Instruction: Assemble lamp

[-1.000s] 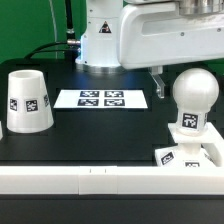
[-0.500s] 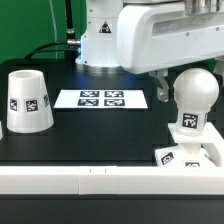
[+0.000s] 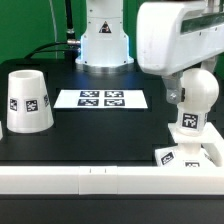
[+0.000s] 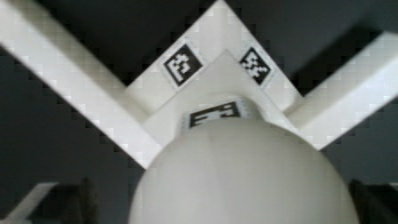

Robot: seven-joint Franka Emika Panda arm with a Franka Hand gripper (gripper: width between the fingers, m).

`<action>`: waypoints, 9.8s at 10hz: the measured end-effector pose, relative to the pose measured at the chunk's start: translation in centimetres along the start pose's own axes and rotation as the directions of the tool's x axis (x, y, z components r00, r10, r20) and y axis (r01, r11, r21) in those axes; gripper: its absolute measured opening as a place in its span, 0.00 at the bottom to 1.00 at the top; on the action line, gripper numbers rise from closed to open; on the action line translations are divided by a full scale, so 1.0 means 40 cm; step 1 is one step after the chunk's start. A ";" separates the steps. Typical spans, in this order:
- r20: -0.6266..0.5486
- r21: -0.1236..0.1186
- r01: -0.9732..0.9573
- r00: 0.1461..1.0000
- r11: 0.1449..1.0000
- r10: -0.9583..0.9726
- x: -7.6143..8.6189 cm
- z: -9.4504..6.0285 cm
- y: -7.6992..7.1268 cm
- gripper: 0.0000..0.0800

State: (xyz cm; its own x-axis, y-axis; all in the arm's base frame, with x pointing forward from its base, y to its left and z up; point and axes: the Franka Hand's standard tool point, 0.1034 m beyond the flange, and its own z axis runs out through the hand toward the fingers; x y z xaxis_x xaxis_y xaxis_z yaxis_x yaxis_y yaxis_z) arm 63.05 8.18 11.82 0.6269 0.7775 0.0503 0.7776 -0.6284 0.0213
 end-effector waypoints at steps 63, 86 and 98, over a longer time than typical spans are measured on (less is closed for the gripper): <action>0.015 -0.032 -0.772 0.634 0.634 0.773 -0.176 -0.142 0.065 0.87; 0.030 -0.035 -0.594 0.803 0.804 0.595 -0.610 -0.091 0.018 0.87; 0.078 -0.015 -0.619 0.782 0.785 0.618 -0.728 0.001 -0.055 0.87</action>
Offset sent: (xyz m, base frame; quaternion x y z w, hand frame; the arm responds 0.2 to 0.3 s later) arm 0.0077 0.0116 0.0022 -0.0303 -0.0010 -0.2589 0.9654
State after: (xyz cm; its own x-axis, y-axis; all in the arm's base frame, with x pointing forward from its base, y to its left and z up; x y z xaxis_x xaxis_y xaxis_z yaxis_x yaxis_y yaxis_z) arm 43.08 -13.06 10.25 0.9747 0.2221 -0.0253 0.2221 -0.9750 0.0003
